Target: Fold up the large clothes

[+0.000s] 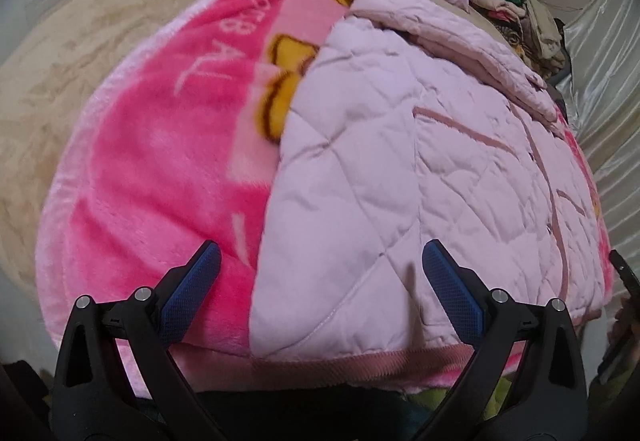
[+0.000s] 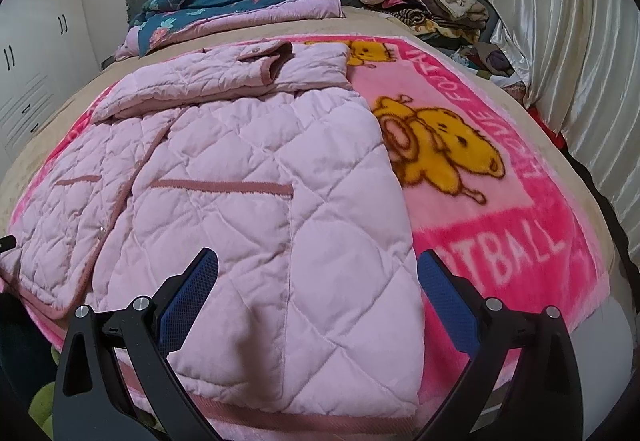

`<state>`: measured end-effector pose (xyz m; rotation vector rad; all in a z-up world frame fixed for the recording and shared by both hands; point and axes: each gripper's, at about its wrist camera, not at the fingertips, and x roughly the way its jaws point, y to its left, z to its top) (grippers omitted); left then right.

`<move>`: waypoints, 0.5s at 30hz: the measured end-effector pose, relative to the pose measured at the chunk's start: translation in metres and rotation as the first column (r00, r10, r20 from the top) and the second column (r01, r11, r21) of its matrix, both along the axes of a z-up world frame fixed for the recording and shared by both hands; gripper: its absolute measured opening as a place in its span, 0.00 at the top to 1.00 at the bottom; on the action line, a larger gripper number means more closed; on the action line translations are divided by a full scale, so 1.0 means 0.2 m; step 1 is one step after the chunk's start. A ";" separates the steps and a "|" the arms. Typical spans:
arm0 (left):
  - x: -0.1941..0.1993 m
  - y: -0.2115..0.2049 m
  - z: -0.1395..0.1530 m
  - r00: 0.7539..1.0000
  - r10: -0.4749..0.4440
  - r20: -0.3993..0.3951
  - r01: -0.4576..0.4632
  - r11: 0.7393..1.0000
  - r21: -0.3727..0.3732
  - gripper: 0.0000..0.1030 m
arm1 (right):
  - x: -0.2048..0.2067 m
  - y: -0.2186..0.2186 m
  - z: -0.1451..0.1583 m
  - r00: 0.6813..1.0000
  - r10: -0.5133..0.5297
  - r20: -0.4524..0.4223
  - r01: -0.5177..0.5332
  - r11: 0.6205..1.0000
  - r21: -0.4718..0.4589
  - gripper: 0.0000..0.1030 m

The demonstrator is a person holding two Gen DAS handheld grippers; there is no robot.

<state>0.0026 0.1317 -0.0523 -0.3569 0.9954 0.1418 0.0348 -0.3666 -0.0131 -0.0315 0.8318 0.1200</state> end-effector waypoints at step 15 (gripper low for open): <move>0.08 -0.11 -0.05 0.983 -0.168 -0.067 0.170 0.985 0.025 0.17 | -0.11 -0.16 -0.16 0.990 -0.011 -0.140 0.015 1.000 0.023 0.04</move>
